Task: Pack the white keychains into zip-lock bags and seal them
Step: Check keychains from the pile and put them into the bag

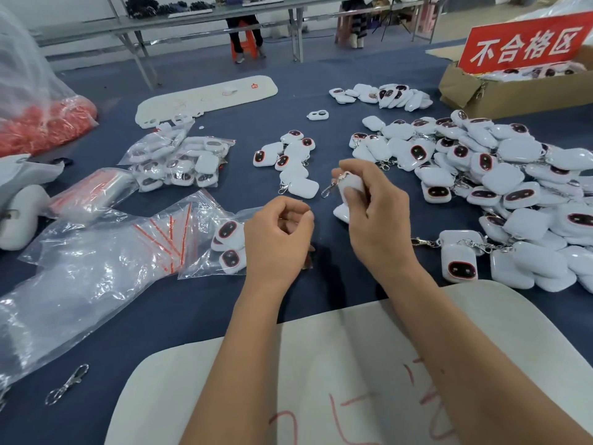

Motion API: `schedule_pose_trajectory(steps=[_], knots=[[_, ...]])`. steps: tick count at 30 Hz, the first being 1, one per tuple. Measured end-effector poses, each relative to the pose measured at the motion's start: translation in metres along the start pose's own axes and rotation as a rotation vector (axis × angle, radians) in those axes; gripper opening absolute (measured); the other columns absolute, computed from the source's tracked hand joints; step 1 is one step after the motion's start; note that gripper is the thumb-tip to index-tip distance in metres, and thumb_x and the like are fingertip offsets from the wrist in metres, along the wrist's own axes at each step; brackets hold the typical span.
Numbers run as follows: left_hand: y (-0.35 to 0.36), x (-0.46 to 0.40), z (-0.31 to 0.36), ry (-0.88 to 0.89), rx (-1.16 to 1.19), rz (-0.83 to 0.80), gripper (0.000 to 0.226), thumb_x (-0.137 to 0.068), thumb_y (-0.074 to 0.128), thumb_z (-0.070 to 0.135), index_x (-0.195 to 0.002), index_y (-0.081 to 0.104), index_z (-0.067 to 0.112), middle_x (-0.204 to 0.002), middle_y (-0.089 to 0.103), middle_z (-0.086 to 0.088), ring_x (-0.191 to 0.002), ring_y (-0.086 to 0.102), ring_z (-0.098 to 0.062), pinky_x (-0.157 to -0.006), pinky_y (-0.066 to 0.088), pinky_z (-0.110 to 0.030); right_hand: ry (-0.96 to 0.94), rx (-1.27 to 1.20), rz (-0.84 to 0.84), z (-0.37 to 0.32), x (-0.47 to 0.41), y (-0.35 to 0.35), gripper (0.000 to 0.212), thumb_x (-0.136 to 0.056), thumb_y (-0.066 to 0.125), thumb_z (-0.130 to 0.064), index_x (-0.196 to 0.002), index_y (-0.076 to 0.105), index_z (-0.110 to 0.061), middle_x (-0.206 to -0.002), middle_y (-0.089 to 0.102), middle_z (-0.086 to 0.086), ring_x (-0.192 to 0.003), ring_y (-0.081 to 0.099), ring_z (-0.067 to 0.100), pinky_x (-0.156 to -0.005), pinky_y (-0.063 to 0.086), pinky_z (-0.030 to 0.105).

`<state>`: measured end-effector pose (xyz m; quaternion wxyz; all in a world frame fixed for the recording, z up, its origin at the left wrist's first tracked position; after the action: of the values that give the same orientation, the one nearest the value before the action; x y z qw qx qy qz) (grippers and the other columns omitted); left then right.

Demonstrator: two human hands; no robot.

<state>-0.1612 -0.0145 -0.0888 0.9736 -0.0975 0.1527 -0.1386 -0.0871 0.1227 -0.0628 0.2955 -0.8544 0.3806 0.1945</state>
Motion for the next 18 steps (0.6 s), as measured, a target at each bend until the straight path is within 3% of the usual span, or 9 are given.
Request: schedule_pose_trajectory(steps=[2,3,6,9,11,14,16,18], knots=[[0.000,-0.001,0.002,0.000,0.022,0.009,0.008,-0.096,0.067,0.010,-0.089,0.069,0.012,-0.071,0.069,-0.007,-0.054,0.066,-0.018,-0.051,0.057,-0.032,0.012,-0.123,-0.025,-0.004,0.001,0.005,0.032,-0.103,0.057,-0.001,-0.134,0.059,-0.009,-0.115,0.077,0.001,-0.104,0.073,0.018,-0.094,0.056,0.033],[0.000,-0.002,0.003,-0.009,0.047,0.021,0.009,-0.098,0.065,0.011,-0.089,0.069,0.010,-0.071,0.070,-0.005,-0.054,0.066,-0.015,-0.051,0.056,-0.030,0.026,-0.176,-0.035,-0.005,0.002,0.009,0.031,-0.102,0.060,-0.004,-0.133,0.057,-0.011,-0.107,0.079,0.000,-0.097,0.074,0.016,-0.088,0.057,0.034],[-0.003,-0.005,0.004,-0.077,0.168,0.078,0.020,-0.102,0.058,0.013,-0.088,0.068,0.003,-0.066,0.066,-0.003,-0.054,0.064,-0.014,-0.049,0.053,-0.026,0.136,-0.335,-0.083,-0.009,0.011,0.024,0.021,-0.098,0.069,-0.008,-0.118,0.060,-0.009,-0.085,0.079,-0.005,-0.071,0.072,0.006,-0.067,0.053,0.017],[-0.008,-0.006,0.002,-0.119,0.198,0.128,0.032,-0.104,0.057,0.024,-0.082,0.067,0.004,-0.065,0.067,-0.006,-0.054,0.064,-0.019,-0.049,0.054,-0.029,0.308,-0.538,-0.177,-0.008,0.018,0.038,0.020,-0.096,0.074,-0.007,-0.113,0.063,-0.009,-0.089,0.077,0.005,-0.065,0.070,0.014,-0.062,0.058,0.027],[-0.010,-0.005,0.002,-0.106,0.182,0.132,0.027,-0.102,0.059,0.027,-0.085,0.070,0.010,-0.069,0.069,-0.005,-0.056,0.065,-0.022,-0.051,0.057,-0.034,0.395,-0.548,-0.202,-0.004,0.017,0.041,0.025,-0.095,0.075,-0.006,-0.116,0.061,-0.010,-0.092,0.074,0.008,-0.059,0.066,0.013,-0.057,0.055,0.025],[-0.012,-0.005,0.005,0.035,0.006,0.117,0.013,-0.092,0.063,0.017,-0.095,0.075,0.021,-0.087,0.074,0.007,-0.076,0.071,-0.023,-0.071,0.061,-0.045,0.514,-0.583,-0.202,0.004,0.014,0.040,0.018,-0.095,0.076,-0.008,-0.107,0.063,-0.003,-0.073,0.069,0.006,-0.047,0.055,0.012,-0.046,0.046,0.023],[-0.010,-0.005,0.005,0.087,-0.086,0.063,0.025,-0.085,0.062,0.011,-0.102,0.078,0.022,-0.099,0.073,0.008,-0.087,0.071,-0.018,-0.081,0.060,-0.042,0.545,-0.649,-0.232,0.007,0.012,0.039,0.009,-0.096,0.073,-0.006,-0.102,0.068,0.000,-0.068,0.070,0.007,-0.050,0.059,0.012,-0.050,0.050,0.021],[-0.009,-0.003,0.006,0.099,-0.096,0.031,0.029,-0.086,0.062,0.004,-0.104,0.078,0.020,-0.103,0.073,0.008,-0.087,0.071,-0.016,-0.080,0.060,-0.038,0.578,-0.785,-0.289,0.009,0.011,0.037,0.011,-0.098,0.065,0.004,-0.107,0.070,-0.001,-0.080,0.074,0.010,-0.064,0.069,0.014,-0.062,0.057,0.021]])
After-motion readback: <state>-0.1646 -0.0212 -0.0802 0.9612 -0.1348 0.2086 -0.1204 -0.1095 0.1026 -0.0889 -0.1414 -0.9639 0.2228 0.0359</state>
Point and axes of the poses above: each hand's wrist, its own x-axis away from the middle knuckle, its own y-axis out of the palm, z = x × y, the point moved 2 cm from there along -x, towards the middle knuckle
